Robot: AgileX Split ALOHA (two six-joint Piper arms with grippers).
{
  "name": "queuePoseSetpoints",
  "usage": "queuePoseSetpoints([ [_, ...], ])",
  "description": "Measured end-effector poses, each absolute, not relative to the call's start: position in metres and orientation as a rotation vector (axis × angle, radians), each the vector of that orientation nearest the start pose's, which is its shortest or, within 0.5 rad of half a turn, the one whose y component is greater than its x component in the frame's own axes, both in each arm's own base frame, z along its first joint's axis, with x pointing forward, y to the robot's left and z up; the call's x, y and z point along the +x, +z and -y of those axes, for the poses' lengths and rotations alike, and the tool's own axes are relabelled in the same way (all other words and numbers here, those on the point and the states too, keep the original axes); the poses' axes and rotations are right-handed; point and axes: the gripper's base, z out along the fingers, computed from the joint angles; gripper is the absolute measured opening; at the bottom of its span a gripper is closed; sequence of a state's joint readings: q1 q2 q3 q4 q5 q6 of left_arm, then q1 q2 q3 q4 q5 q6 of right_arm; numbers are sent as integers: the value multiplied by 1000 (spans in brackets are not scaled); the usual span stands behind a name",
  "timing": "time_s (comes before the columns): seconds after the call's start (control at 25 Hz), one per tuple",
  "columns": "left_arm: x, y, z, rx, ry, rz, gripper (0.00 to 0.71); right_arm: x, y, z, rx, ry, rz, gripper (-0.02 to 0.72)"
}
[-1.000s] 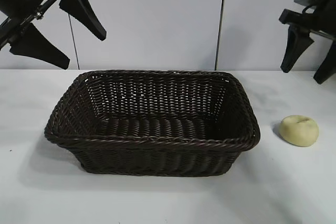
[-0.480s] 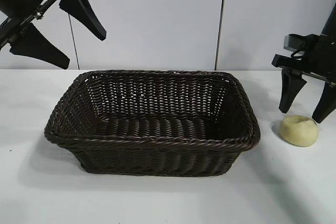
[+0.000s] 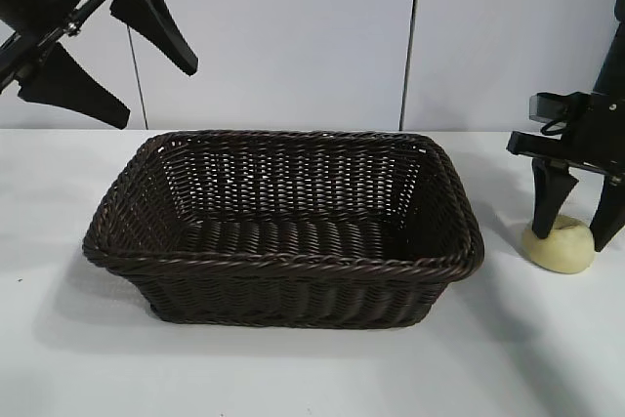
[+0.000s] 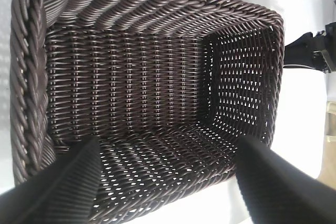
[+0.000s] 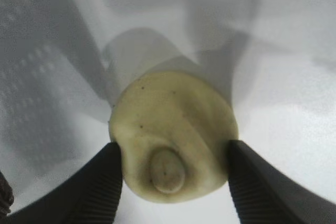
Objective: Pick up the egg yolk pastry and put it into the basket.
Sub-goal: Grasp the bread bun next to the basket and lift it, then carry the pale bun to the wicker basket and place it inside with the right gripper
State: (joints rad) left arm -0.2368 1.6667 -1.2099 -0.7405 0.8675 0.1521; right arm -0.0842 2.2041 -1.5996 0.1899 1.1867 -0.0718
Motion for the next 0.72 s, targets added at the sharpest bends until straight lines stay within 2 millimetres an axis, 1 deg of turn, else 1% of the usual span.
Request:
queuePoseSetpoints([
  [0.08,323,261,126,-11,-916,-2707,524,415,134,19,152,289,-3244,287],
  [0.2,323,261,126,-11,-916,-2707,524,415,134,19,150,293,-3244,140],
  [0.28,323,261,126,-11,-916,-2707,524,416,134,19,154,301,-3242,90],
  [0.4,323,261,126,-11,-916,-2707,524,416,136,17,166,331,-3236,67],
  [0.48,323,261,126,-11,-916,-2707,524,415,143,16,159,354,-3219,64],
  [0.56,323,261,126,-11,-916,-2707,524,415,157,14,131,380,-3181,62],
  [0.72,323,261,126,-11,-916,-2707,524,408,205,10,72,414,-3063,62],
])
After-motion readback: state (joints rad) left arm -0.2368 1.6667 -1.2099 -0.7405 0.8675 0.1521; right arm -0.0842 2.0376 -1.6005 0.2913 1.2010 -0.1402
